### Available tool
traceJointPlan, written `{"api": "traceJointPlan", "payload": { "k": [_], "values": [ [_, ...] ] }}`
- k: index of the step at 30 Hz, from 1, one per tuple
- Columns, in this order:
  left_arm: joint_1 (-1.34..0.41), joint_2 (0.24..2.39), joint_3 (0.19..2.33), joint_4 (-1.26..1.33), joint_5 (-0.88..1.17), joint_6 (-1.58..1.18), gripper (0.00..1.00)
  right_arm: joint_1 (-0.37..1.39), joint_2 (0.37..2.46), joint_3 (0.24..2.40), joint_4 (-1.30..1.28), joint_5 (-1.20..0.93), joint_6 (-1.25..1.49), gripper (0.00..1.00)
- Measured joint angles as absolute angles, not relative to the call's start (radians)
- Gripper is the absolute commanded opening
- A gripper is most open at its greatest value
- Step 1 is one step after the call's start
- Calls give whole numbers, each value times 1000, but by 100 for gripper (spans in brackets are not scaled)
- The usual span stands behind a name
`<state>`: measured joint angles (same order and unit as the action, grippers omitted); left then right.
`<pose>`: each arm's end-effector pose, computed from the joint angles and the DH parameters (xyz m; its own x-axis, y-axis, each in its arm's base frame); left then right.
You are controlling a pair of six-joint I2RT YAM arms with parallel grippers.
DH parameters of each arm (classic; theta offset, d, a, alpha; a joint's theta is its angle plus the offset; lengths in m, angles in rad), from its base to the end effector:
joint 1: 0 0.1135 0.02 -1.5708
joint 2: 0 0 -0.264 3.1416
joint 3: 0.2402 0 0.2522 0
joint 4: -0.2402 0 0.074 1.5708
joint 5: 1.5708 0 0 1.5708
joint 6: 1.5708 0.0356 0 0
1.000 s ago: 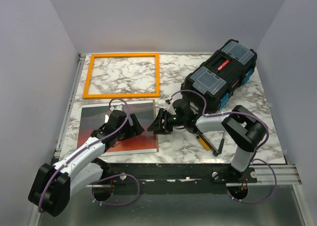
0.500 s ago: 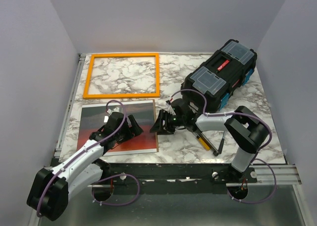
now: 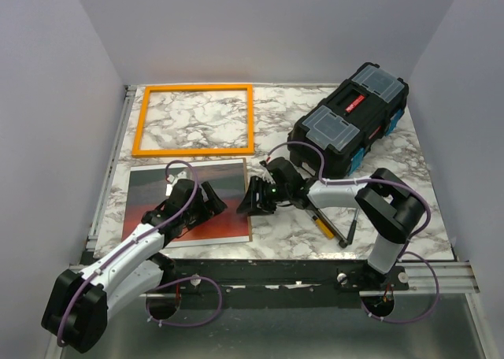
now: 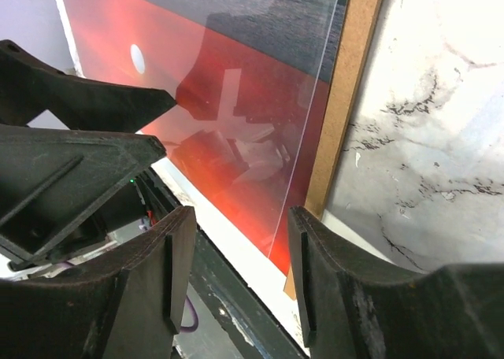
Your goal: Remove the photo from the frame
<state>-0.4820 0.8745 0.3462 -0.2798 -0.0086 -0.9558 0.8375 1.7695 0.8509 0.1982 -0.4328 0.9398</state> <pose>0.1492 -0.0777 0.1652 -0.7439 -0.5326 -0.4037 -0.2588 0.7865 -0.5607 0.2221 0.2688 0.1439 -0.9754 0.0124 -0.2200 -0.1658 0.6160 0.7701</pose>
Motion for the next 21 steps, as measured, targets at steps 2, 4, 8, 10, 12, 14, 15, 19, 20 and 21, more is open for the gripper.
{"api": "traceJointPlan", "payload": {
  "k": [2,4,8,10,12,14,15,19,20,21],
  "values": [
    [-482,869,343,-279,-10,-958,89,843,1773,851,191,-429,940,52],
    [-482,868,342,-279,-12,-959,89,846,1777,851,183,-421,942,52],
    [-482,868,342,-279,-12,-960,89,856,1793,852,172,-402,943,52],
    [-482,868,341,-278,-12,-962,89,861,1799,867,157,-393,946,52],
    [-482,867,340,-278,-12,-963,89,870,1806,888,133,-373,949,52],
    [-482,867,340,-279,-14,-966,89,880,1807,904,104,-344,951,52],
    [-482,867,340,-279,-14,-966,89,885,1807,912,86,-327,953,52],
    [-482,869,340,-279,-15,-970,89,911,1807,954,4,-256,952,52],
    [-482,869,340,-279,-15,-971,89,918,1807,962,-10,-240,952,52],
    [-482,869,340,-279,-15,-971,89,925,1807,968,-23,-223,952,52]
  ]
}}
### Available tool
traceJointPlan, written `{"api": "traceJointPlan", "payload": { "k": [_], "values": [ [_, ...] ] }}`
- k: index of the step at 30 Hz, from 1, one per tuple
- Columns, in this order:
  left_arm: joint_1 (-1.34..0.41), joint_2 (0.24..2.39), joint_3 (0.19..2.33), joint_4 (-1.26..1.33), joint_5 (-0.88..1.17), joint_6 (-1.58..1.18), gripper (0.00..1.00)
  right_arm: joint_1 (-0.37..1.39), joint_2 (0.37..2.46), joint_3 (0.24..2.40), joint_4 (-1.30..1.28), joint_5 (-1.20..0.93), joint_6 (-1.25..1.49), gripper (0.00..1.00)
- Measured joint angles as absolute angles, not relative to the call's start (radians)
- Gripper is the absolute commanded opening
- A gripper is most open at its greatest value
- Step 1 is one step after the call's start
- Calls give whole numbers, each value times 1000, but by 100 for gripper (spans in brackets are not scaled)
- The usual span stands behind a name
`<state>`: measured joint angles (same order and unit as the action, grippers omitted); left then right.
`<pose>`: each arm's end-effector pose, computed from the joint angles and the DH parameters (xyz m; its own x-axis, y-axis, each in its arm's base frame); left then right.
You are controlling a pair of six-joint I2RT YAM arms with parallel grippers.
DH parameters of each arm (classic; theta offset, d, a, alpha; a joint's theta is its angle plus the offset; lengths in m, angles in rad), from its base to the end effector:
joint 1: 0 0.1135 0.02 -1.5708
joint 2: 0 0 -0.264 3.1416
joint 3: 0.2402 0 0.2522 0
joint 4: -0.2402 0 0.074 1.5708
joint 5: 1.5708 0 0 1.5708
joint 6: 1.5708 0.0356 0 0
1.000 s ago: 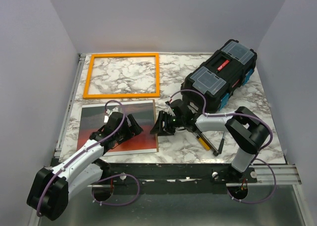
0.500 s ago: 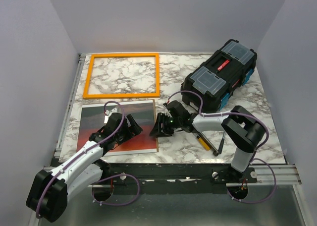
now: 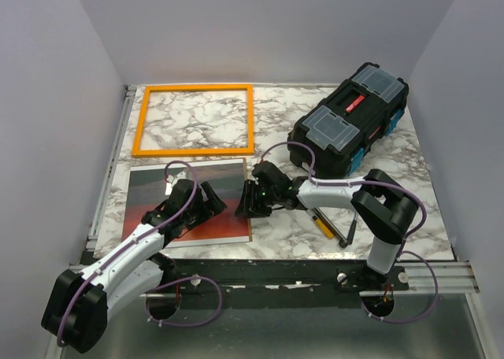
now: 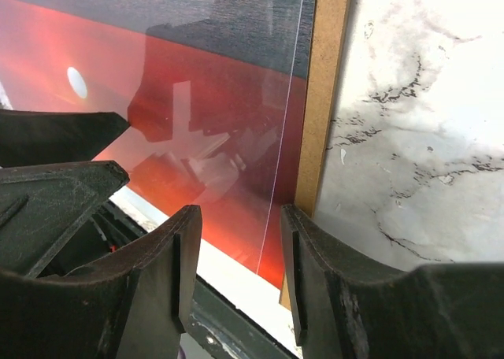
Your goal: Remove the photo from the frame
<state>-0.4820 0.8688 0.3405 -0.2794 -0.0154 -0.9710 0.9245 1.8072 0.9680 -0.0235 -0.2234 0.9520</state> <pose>0.1483 -0.0770 0.1642 -0.7363 -0.5463 -0.3993 -0.2723 0.7794 -0.5642 0.2110 0.2928 0.1454 -0.9702 0.0329 -0.2402 -0.1293 0.7679 0.6274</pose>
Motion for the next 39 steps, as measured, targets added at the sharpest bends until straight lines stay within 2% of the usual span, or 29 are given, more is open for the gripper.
{"api": "traceJointPlan", "payload": {
  "k": [13,29,35,39],
  "values": [
    [-482,870,342,-282,-19,-977,89,991,1798,1011,-124,-70,966,51],
    [-482,864,344,-299,-31,-985,90,1044,1773,1005,-185,-7,1002,51],
    [-483,825,348,-345,-18,-949,90,1057,1728,946,-177,-5,984,54],
    [-492,776,367,-413,18,-914,85,1060,1679,885,-138,-31,947,68]
  ]
}}
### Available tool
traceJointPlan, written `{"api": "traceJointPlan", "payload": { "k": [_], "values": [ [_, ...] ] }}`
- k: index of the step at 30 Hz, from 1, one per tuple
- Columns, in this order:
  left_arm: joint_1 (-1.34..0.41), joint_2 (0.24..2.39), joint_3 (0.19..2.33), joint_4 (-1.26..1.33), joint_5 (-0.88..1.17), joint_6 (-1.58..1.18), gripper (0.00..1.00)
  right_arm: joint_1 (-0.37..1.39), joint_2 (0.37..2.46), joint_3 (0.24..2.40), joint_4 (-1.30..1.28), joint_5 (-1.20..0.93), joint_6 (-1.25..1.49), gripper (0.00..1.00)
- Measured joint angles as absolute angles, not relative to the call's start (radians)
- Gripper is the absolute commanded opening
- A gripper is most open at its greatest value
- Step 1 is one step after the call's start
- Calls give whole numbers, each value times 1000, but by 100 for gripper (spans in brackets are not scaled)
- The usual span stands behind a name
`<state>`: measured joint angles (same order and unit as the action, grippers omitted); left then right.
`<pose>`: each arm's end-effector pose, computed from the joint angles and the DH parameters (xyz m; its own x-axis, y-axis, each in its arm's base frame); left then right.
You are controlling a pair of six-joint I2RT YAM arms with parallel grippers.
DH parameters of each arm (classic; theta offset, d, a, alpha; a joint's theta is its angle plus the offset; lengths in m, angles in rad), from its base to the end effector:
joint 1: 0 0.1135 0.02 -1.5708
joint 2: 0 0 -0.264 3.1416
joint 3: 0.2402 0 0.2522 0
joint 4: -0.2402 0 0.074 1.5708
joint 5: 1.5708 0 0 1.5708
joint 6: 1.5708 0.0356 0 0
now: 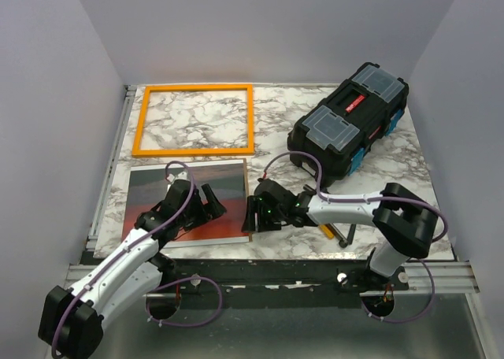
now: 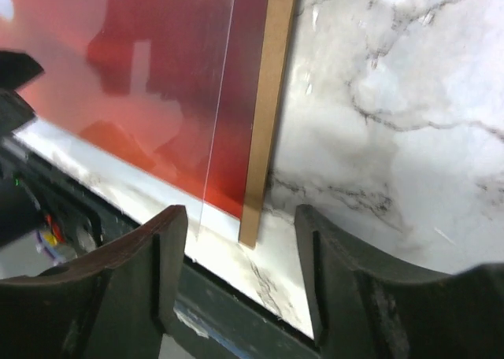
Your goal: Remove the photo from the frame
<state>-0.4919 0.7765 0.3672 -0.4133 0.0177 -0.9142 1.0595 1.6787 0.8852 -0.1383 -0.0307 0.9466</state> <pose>0.1362 -0.0737 0.1757 -0.7768 -0.4822 -0.4050 -0.2169 0.8087 -0.5468 0.1597 0.2869 0.1555 -0.9441 -0.0252 -0.3286 -0.1960 0.8445 0.4983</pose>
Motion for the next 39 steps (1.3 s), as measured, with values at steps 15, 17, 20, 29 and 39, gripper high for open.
{"api": "traceJointPlan", "payload": {
  "k": [15,17,20,29,39],
  "values": [
    [-545,846,433,-385,153,-881,76,1030,1559,594,208,-320,1048,59],
    [-545,857,422,-370,153,-883,76,1029,1560,580,226,-339,1068,55],
    [-545,871,409,-352,152,-884,76,1027,1560,580,275,-360,1086,55],
    [-545,883,360,-326,117,-904,77,1018,1613,602,323,-376,1101,54],
    [-545,883,354,-311,104,-921,77,1005,1654,612,327,-379,1106,54]
  ]
}}
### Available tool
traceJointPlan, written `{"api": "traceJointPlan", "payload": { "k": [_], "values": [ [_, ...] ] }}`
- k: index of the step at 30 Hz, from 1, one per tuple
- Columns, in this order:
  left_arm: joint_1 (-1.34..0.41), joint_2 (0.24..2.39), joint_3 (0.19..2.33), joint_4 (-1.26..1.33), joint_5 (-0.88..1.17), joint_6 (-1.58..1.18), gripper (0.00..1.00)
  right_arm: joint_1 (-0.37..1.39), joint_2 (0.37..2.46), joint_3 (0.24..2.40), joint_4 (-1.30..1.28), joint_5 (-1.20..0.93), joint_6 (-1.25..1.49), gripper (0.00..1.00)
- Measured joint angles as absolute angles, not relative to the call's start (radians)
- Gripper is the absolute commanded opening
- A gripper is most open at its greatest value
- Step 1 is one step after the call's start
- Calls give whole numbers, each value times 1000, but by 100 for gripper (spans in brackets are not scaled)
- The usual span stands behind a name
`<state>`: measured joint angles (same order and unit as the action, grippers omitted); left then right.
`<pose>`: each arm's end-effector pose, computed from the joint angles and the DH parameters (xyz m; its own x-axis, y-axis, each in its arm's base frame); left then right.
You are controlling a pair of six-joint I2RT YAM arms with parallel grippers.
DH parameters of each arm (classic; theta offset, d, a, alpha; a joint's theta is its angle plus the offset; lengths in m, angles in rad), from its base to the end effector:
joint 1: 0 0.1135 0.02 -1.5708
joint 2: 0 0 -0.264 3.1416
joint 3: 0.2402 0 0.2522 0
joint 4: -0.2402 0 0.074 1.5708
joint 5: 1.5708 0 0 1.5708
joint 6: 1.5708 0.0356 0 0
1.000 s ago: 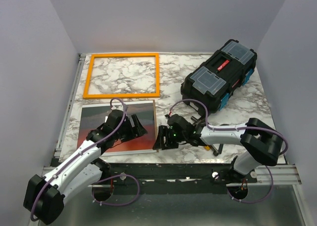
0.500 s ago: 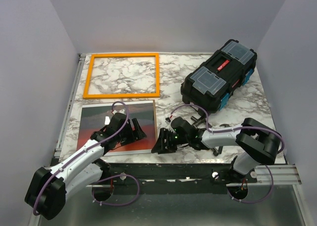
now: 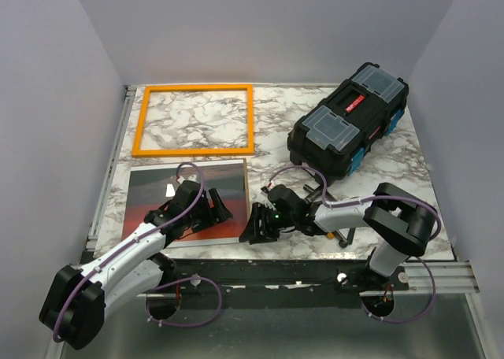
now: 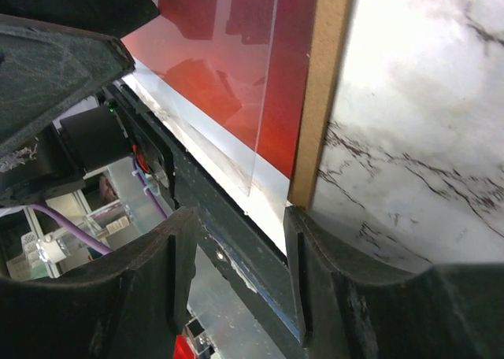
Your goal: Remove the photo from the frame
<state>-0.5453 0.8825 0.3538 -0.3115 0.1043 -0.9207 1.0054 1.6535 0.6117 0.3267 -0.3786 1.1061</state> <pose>0.1409 -0.0898 0.1642 -0.8433 -0.4144 -0.3422 -0.1587 0.8004 -0.5781 0.1486 0.2587 0.1252 -0.9925 -0.0137 -0.1217 -0.1046 0.6124 0.7836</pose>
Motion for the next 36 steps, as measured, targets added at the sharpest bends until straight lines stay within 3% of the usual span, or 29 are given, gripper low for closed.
{"api": "traceJointPlan", "payload": {
  "k": [13,31,36],
  "values": [
    [-545,876,350,-310,86,-935,77,1006,1692,713,193,-354,1124,55],
    [-545,834,324,-298,79,-944,77,986,1692,569,664,-419,1263,62],
    [-545,826,322,-300,79,-944,77,974,1679,589,580,-399,1205,63]
  ]
}}
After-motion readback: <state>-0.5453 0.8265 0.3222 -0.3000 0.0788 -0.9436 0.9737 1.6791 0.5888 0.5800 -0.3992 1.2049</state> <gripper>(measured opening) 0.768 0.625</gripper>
